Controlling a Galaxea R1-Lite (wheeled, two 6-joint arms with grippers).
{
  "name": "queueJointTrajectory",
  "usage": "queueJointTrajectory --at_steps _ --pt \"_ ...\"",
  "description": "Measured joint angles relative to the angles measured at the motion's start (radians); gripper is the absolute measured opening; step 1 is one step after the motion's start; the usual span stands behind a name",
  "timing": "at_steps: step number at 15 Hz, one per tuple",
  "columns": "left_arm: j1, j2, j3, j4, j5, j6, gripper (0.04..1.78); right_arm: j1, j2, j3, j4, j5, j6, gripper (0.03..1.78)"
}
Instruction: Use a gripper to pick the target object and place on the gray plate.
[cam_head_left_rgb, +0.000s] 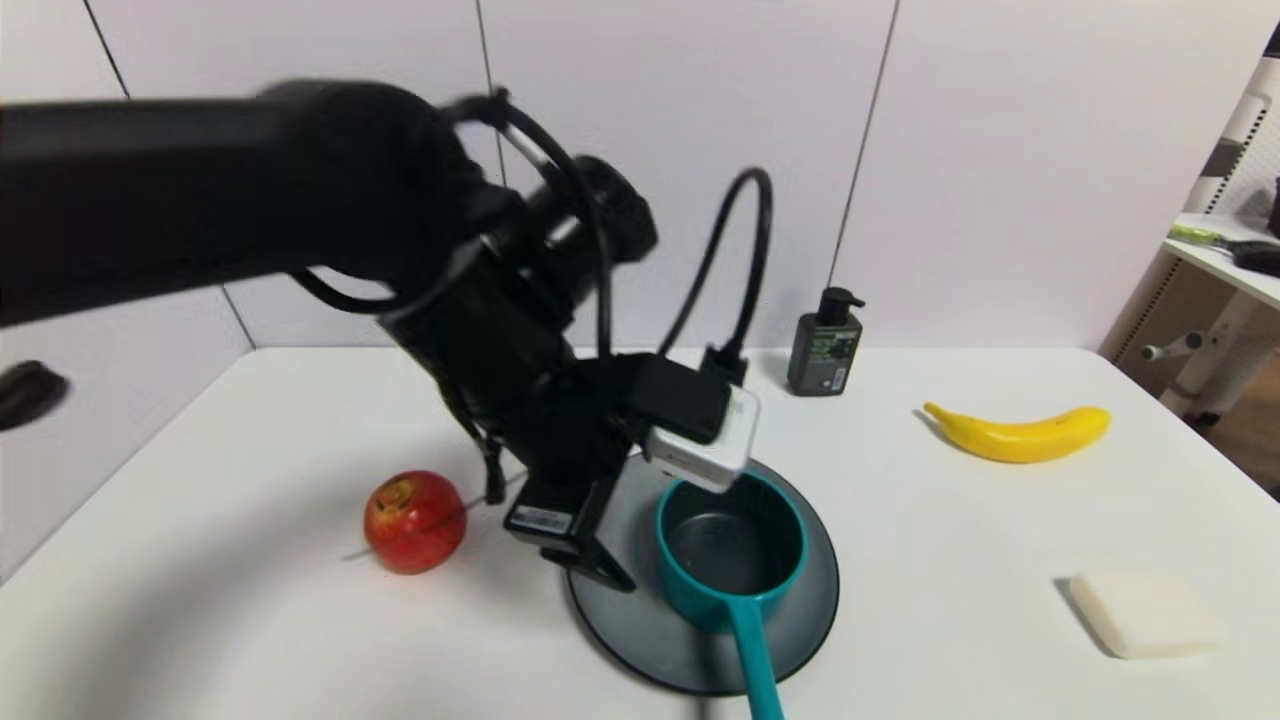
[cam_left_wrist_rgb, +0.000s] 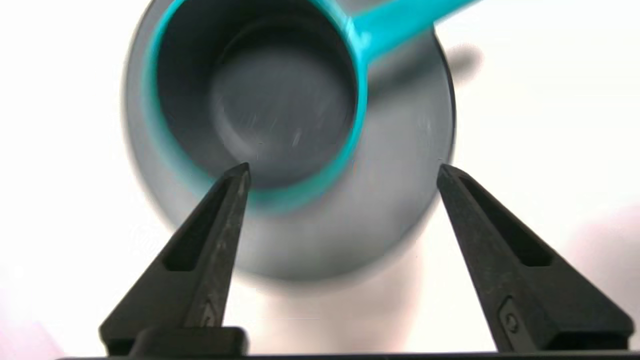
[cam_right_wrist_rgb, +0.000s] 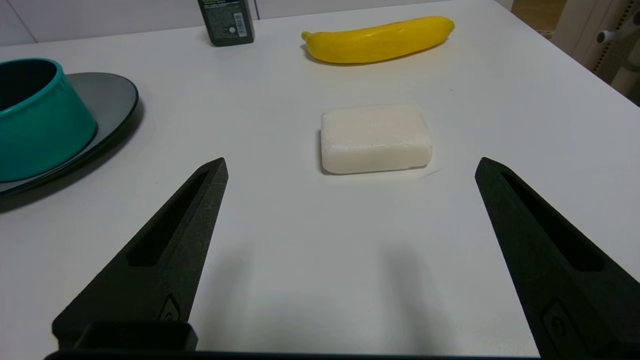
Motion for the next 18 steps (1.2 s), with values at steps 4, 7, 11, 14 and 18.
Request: queueJointTrajectory --at_steps 4,7,11,14,18 --pt "0.136 -0.256 0.061 0.086 0.020 -0.165 1.52 0.000 0.000 0.000 0.000 0.000 0.000 1.71" --pt "0.275 -0.457 0.181 0.093 0.027 -0.317 1.58 0.000 0.000 0.000 0.000 0.000 0.000 1.71" --pt "0.435 -0.720 0.424 -0.069 0.041 -0.486 1.63 0.000 0.000 0.000 0.000 0.000 0.000 1.71" --pt "0.480 -0.936 0.709 -0.370 0.108 -0.659 1.65 0.000 0.000 0.000 0.000 0.000 0.000 1.71" --pt "0.508 -1.265 1.107 -0.757 0.235 -0.870 1.67 0.000 0.000 0.000 0.000 0.000 0.000 1.71"
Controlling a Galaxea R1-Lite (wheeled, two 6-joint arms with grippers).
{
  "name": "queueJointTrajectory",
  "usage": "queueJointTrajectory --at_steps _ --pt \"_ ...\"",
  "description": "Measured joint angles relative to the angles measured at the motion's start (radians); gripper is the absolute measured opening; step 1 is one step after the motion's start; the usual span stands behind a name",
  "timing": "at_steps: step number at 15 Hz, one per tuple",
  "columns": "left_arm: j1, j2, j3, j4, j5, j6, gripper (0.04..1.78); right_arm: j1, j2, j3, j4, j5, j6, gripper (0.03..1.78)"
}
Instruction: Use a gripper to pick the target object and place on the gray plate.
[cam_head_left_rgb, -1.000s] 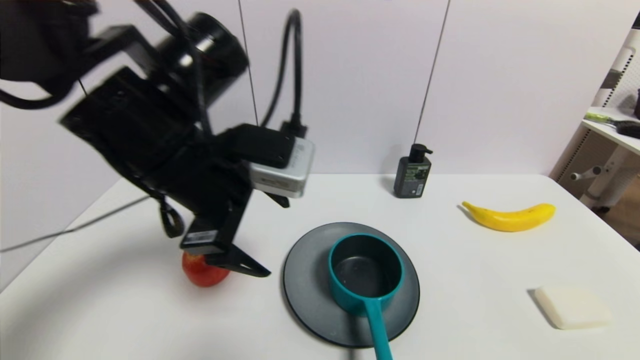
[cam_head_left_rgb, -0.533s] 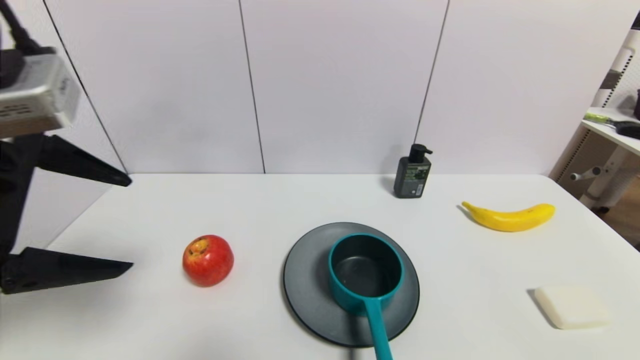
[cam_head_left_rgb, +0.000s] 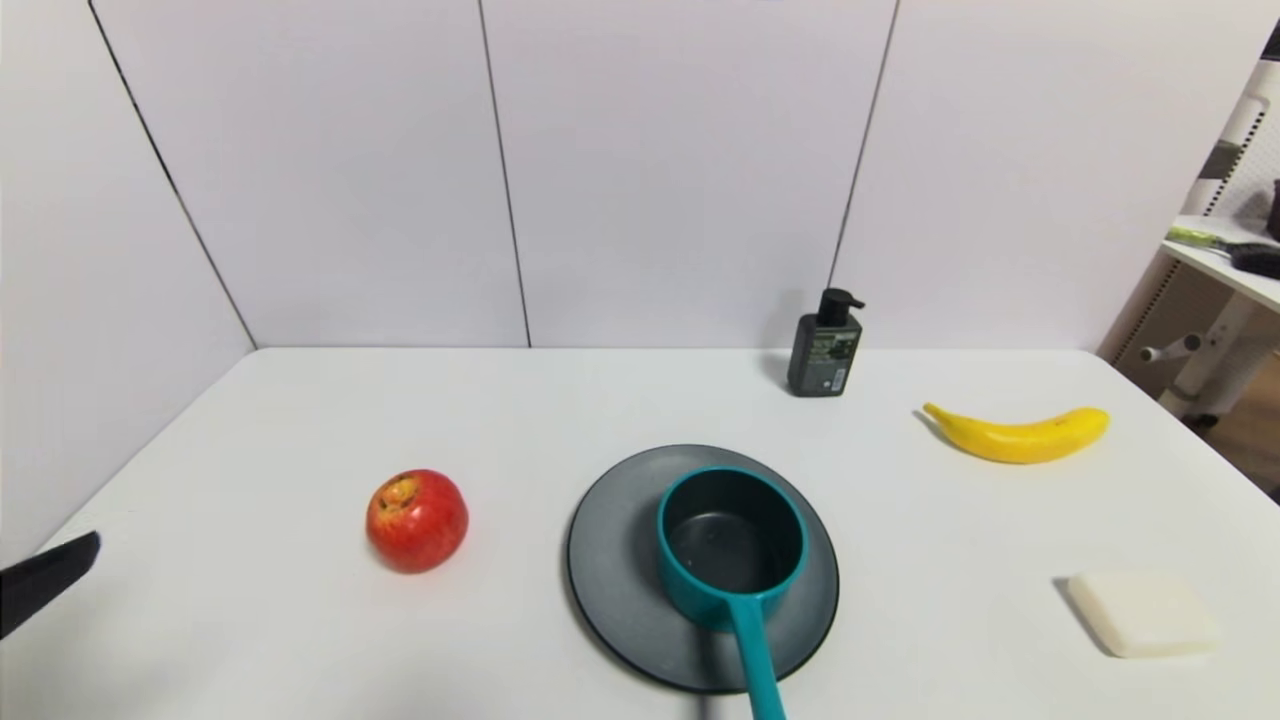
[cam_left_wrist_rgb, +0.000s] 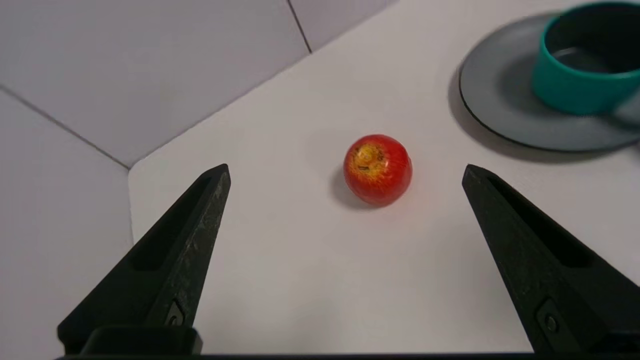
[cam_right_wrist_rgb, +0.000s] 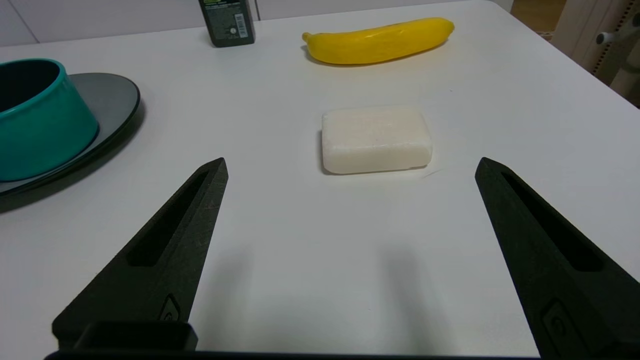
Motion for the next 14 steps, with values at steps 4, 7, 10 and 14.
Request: queueJointTrajectory --at_steps 4,7,10,14 --pt "0.131 -0.269 0.334 -0.169 0.032 -0.098 1.68 0.000 0.000 0.000 0.000 0.000 0.000 1.71" --pt "0.202 -0.425 0.568 -0.273 0.035 -0.112 1.69 0.000 0.000 0.000 0.000 0.000 0.000 1.71" --pt "0.230 -0.571 0.732 -0.303 0.034 -0.135 1.69 0.000 0.000 0.000 0.000 0.000 0.000 1.71" --pt "0.239 -0.673 0.797 -0.253 0.038 -0.211 1.69 0.000 0.000 0.000 0.000 0.000 0.000 1.71"
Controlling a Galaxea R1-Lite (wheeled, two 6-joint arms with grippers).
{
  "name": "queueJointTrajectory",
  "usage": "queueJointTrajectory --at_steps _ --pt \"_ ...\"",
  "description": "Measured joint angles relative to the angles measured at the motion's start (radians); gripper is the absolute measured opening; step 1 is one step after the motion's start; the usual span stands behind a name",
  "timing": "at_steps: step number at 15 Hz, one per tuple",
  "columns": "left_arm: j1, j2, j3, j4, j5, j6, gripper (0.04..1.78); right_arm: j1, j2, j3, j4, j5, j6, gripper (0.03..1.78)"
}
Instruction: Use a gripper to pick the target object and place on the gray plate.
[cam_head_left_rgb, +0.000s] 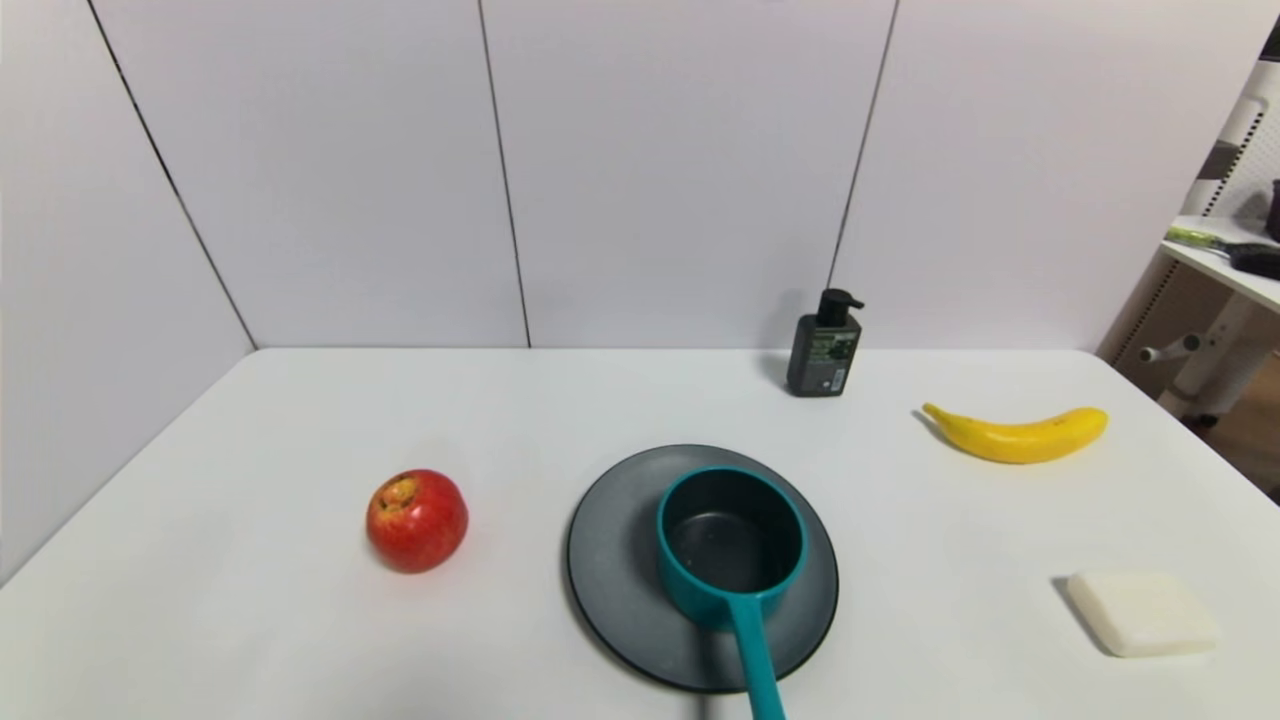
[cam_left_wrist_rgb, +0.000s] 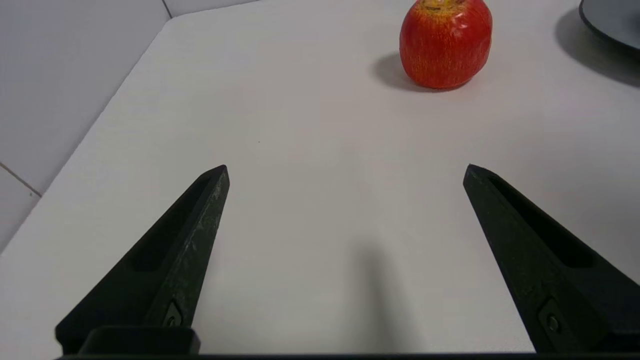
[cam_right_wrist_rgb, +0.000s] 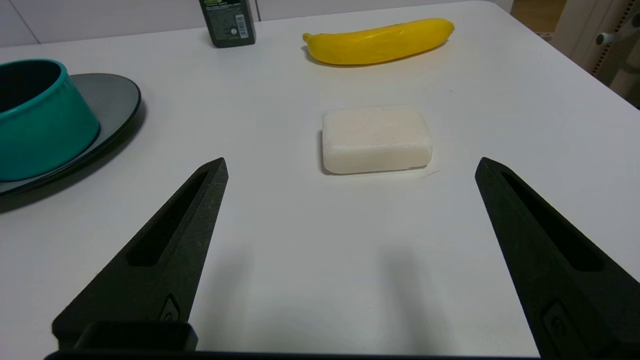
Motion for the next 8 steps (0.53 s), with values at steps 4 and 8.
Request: queueJointTrajectory --at_steps 4,8 --pt "0.000 -0.019 0.004 -0.001 0.004 -0.029 1.69 0.000 0.000 0.000 0.000 0.000 0.000 1.71" --pt "0.000 -0.021 0.004 -0.001 0.004 -0.038 1.69 0.000 0.000 0.000 0.000 0.000 0.000 1.71"
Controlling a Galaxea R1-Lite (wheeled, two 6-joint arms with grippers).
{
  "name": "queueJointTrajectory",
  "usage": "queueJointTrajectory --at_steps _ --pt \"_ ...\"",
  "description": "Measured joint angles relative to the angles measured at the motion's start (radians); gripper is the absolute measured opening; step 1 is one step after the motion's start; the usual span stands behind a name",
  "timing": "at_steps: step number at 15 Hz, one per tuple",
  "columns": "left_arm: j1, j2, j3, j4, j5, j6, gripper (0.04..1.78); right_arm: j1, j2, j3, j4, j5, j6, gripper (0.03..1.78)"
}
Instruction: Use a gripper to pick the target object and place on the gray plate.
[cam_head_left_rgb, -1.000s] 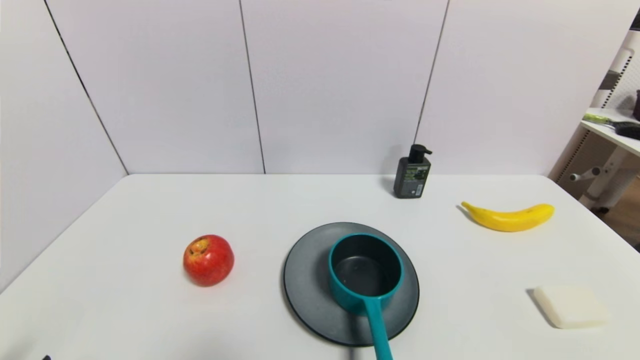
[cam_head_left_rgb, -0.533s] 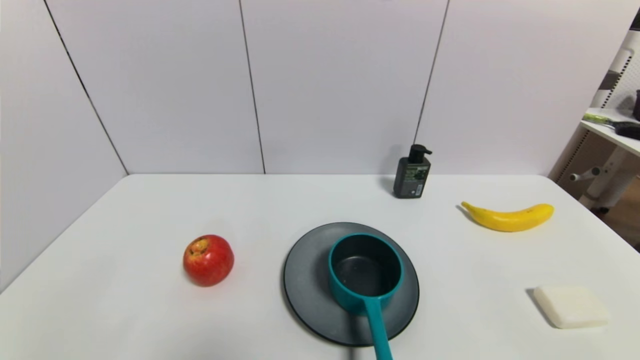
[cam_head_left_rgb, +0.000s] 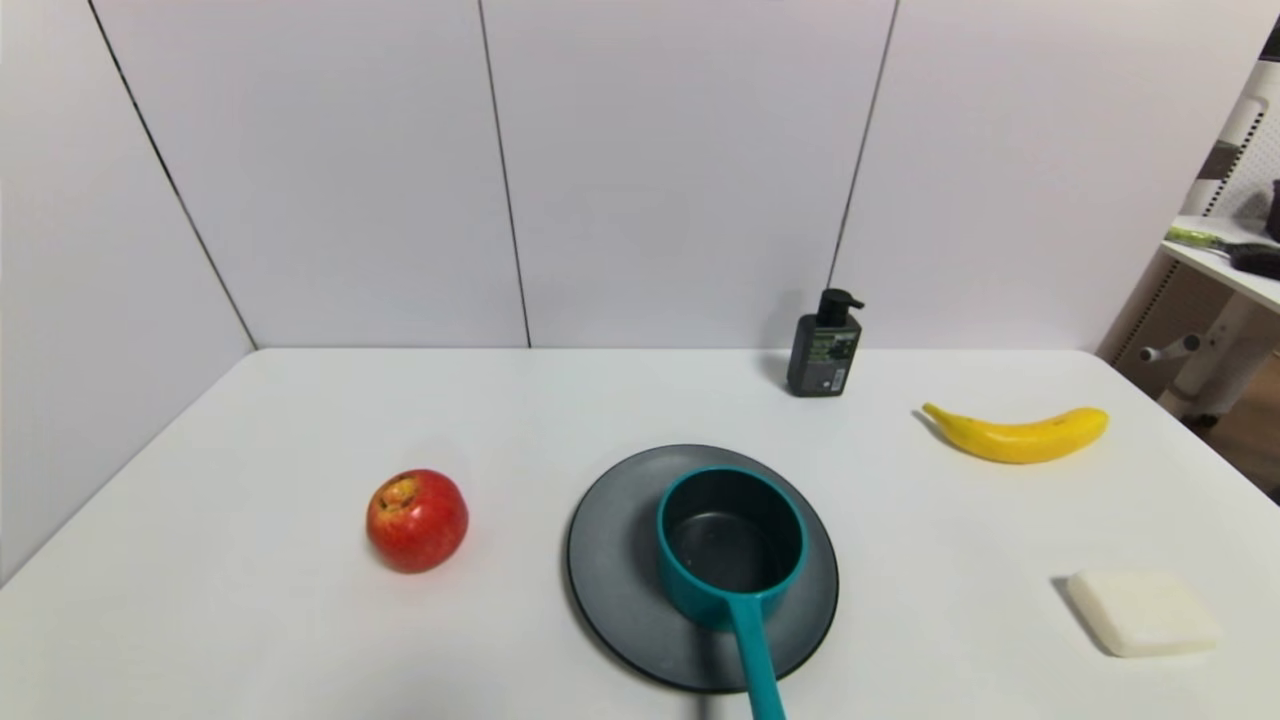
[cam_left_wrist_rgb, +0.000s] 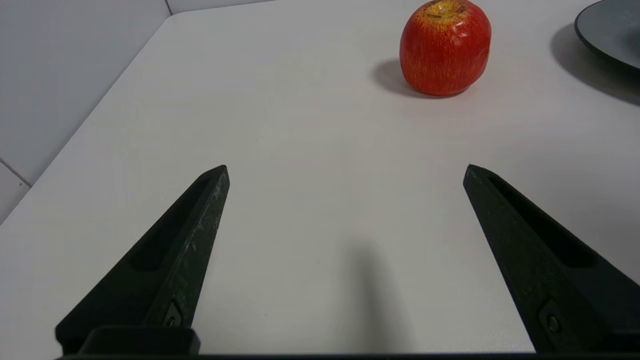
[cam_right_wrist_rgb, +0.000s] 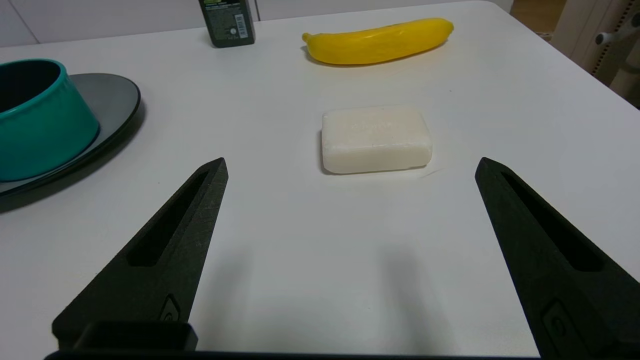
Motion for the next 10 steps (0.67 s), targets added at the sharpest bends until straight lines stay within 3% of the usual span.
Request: queueJointTrajectory --at_steps 10 --pt "0.000 0.000 0.000 0.000 0.000 0.000 1.69 0.000 0.000 0.000 0.006 -0.002 -0.006 1.71"
